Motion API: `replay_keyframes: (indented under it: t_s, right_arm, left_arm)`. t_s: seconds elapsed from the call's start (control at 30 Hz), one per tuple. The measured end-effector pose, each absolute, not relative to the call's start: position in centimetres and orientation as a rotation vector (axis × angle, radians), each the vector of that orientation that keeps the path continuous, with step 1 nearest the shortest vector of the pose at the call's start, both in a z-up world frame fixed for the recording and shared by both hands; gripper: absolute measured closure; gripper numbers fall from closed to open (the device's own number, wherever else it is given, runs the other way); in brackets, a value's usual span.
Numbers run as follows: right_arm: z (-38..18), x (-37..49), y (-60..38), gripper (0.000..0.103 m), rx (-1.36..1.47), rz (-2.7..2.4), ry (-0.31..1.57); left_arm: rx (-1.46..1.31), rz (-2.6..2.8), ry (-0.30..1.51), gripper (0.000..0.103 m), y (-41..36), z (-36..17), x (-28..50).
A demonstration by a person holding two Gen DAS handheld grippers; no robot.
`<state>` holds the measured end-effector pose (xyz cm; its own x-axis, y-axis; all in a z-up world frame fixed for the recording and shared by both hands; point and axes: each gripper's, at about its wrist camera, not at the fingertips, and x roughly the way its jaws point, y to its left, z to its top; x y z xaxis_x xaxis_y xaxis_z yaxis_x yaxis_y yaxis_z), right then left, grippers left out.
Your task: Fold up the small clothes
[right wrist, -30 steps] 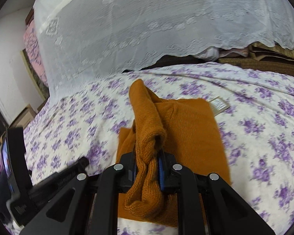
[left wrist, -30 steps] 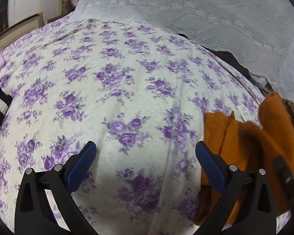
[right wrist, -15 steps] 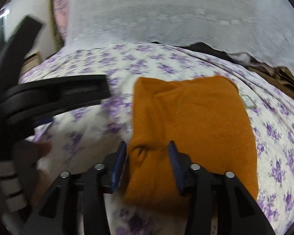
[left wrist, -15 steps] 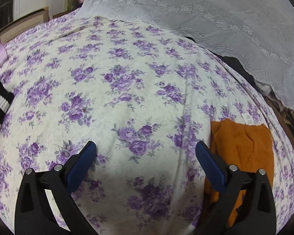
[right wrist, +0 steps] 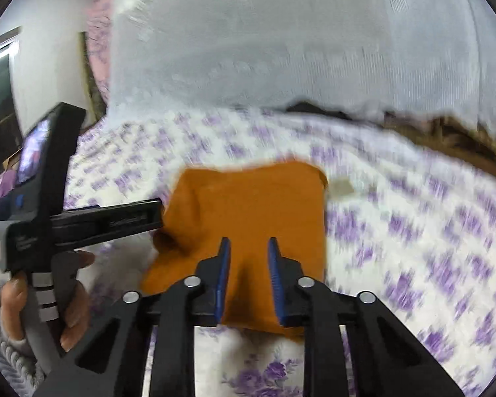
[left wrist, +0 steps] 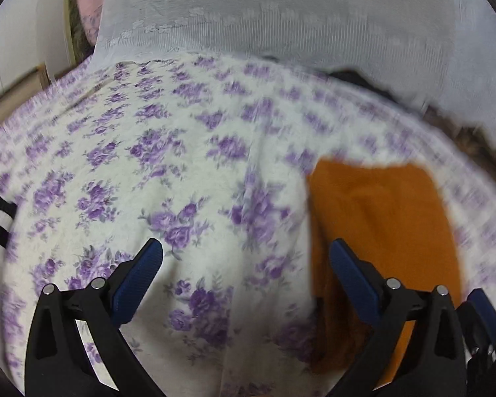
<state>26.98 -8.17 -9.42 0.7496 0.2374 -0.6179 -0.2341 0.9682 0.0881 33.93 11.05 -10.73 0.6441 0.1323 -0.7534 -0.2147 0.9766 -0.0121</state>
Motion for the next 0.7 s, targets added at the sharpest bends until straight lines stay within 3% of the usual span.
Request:
replay_keyframes:
  t_s: [0.13, 0.27, 0.53, 0.7]
  right_arm:
    - [-13.4, 27.6, -8.0, 0.081, -0.012, 0.272, 0.771]
    - [-13.0, 27.6, -8.9, 0.082, 0.048, 0.307, 0.790]
    - [-7.7, 31.2, -11.8, 0.083, 0.140, 0.300, 0.672]
    - [-8.8, 38.5, -12.4, 0.081, 0.179, 0.280, 0.774]
  left_arm:
    - [0.004, 0.275, 0.990, 0.004, 10.4, -14.4, 35.8]
    - [0.019, 0.278, 0.969, 0.004, 10.2, -13.9, 35.4]
    - [-0.212, 0.093, 0.815, 0.005, 11.2, -8.9, 33.2]
    - [0.025, 0.089, 0.902, 0.004, 6.4, -12.5, 34.6]
